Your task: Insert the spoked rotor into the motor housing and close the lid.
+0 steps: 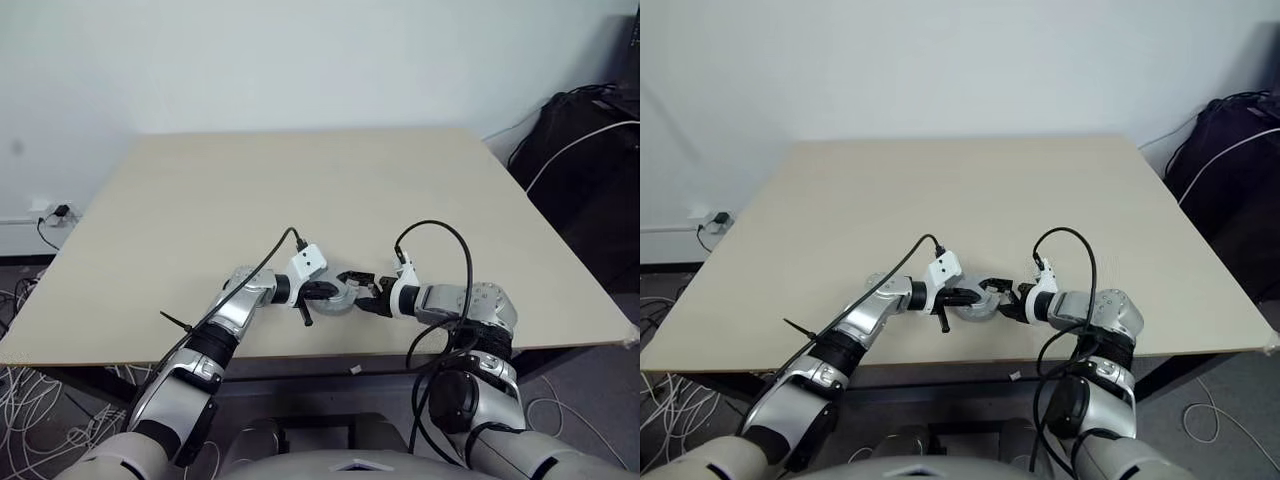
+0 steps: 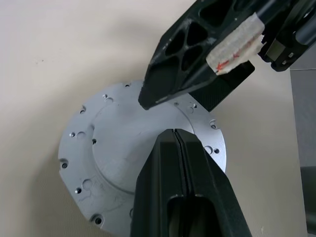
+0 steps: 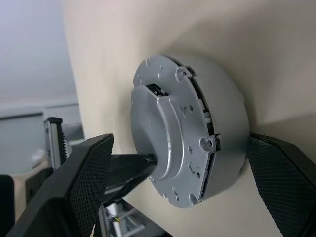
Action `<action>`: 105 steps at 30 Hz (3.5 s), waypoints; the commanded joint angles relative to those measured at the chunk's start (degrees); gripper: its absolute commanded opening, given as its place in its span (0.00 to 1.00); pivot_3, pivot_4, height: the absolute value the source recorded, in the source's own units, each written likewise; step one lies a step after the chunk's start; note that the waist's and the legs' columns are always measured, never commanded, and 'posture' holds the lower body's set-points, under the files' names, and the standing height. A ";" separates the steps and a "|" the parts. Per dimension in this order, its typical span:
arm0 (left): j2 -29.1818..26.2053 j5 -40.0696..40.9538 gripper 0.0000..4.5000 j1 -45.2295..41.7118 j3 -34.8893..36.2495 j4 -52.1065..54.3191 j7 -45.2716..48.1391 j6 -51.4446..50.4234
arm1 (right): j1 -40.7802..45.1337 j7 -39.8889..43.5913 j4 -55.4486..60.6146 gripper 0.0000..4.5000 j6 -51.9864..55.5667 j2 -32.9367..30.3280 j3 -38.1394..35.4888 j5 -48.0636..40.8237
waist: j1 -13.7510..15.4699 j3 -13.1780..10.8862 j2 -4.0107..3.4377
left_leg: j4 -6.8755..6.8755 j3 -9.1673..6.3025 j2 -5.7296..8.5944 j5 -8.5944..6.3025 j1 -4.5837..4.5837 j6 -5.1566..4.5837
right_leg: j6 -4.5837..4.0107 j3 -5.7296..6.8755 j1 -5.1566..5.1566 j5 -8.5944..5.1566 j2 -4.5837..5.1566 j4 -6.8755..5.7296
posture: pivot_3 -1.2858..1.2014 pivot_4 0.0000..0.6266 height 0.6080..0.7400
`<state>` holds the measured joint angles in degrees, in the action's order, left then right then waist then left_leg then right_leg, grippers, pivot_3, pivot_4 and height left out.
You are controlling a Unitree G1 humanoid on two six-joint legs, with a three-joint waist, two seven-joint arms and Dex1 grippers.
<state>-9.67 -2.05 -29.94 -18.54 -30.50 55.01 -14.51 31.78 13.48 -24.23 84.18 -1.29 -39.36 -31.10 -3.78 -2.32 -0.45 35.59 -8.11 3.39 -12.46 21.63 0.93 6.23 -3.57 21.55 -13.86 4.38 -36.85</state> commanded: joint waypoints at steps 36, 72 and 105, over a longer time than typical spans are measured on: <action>-2.45 0.08 0.00 1.26 0.04 -0.24 0.23 -0.76 | -2.26 6.85 7.69 0.27 3.19 -0.54 6.16 -8.69 | -0.07 0.02 -0.08 | -0.04 0.00 0.00 0.00 0.03 0.00 | -0.01 -0.01 0.03 -0.01 0.00 0.02 | 0.52 0.00 1.00; -2.61 0.27 0.00 2.05 -0.46 1.49 0.19 -1.75 | -3.72 10.27 6.82 1.00 -7.07 -1.06 18.47 -6.89 | -1.11 0.01 -0.08 | -0.01 0.00 -0.05 0.00 0.02 0.01 | 0.02 -0.01 0.08 0.01 -0.04 -0.05 | 0.52 0.00 1.00; -2.27 0.01 0.00 2.50 -0.21 1.71 0.15 -2.03 | -1.97 6.60 9.32 0.28 -1.44 2.30 8.33 -13.16 | 0.02 0.00 -0.11 | -0.08 -0.02 -0.02 0.00 0.06 0.01 | -0.02 -0.07 0.09 -0.01 -0.07 0.02 | 0.52 0.00 1.00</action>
<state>-12.45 -1.00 -28.74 -15.87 -26.49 54.78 -15.34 26.61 16.61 -19.66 80.72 -1.23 -31.91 -37.89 -3.76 -2.32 -0.56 35.51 -8.13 3.37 -12.46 21.68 0.94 6.21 -3.64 21.63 -13.87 4.30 -36.83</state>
